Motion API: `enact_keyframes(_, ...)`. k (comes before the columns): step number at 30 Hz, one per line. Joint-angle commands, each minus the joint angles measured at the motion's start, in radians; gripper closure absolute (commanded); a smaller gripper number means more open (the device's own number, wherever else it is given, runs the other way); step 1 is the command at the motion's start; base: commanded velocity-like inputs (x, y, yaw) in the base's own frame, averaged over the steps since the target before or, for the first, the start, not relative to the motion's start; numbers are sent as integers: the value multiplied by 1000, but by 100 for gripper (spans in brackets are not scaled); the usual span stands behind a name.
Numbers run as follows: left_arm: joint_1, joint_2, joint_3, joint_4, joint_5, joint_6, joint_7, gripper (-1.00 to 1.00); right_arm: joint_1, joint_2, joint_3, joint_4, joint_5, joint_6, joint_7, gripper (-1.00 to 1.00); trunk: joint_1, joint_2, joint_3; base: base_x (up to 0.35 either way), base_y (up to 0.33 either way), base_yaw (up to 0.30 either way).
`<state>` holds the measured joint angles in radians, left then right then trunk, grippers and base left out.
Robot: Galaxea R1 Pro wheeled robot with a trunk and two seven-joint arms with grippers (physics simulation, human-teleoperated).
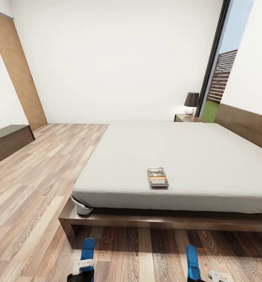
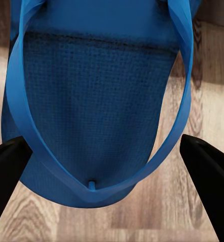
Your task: In the bedroom, move the book from the bed onto either nightstand, and place the two sandals side by side next to the bed.
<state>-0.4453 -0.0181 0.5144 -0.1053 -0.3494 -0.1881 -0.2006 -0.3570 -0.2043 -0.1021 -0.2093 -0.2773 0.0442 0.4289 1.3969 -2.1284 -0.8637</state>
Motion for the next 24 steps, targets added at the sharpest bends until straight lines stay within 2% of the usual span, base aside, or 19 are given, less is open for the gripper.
enact_keyframes(1,-1,0,9,-1,-9,-2,-3,100,0,0,-8,0,-2,5,6,100,0,0,-1,0,0,0)
enact_keyframes(6,0,0,9,-1,-8,-2,-3,100,0,-11,-9,1,-2,6,7,100,0,0,-1,0,0,0)
enact_keyframes(9,0,0,9,-3,-9,2,-1,100,0,-44,-10,-1,-3,8,9,100,0,0,-1,0,0,0)
enact_keyframes(10,0,-1,8,-3,-10,4,4,100,0,-75,-11,-1,-4,11,11,100,0,0,-1,0,0,0)
enact_keyframes(11,0,-1,7,-6,-11,7,36,100,0,-122,-10,-1,-6,14,13,100,0,0,-1,0,0,0)
enact_keyframes(13,-2,-3,6,-13,-11,29,125,100,0,-168,-9,-1,-8,17,16,100,0,0,-1,0,0,0)
enact_keyframes(16,-8,-14,5,-32,-13,163,306,100,0,-193,-11,-3,-10,20,18,100,0,0,-1,0,0,0)
enact_keyframes(17,-10,-20,4,-45,-13,218,344,100,0,-197,-12,-5,-11,24,18,100,0,0,-1,0,0,0)
enact_keyframes(20,-20,-45,2,-126,-16,333,396,100,0,-203,-14,-14,-13,98,19,100,0,0,-1,0,0,0)
enact_keyframes(21,-24,-53,1,-151,-17,363,403,100,0,-207,-14,-18,-13,148,20,100,0,0,-1,0,0,0)
enact_keyframes(22,-32,-62,0,-175,-18,416,409,100,0,-212,-14,-37,-14,229,21,100,0,0,-1,0,0,0)
enact_keyframes(24,-51,-65,-1,-190,-20,488,413,100,0,-215,-14,-101,-14,319,33,100,0,0,-1,0,0,0)
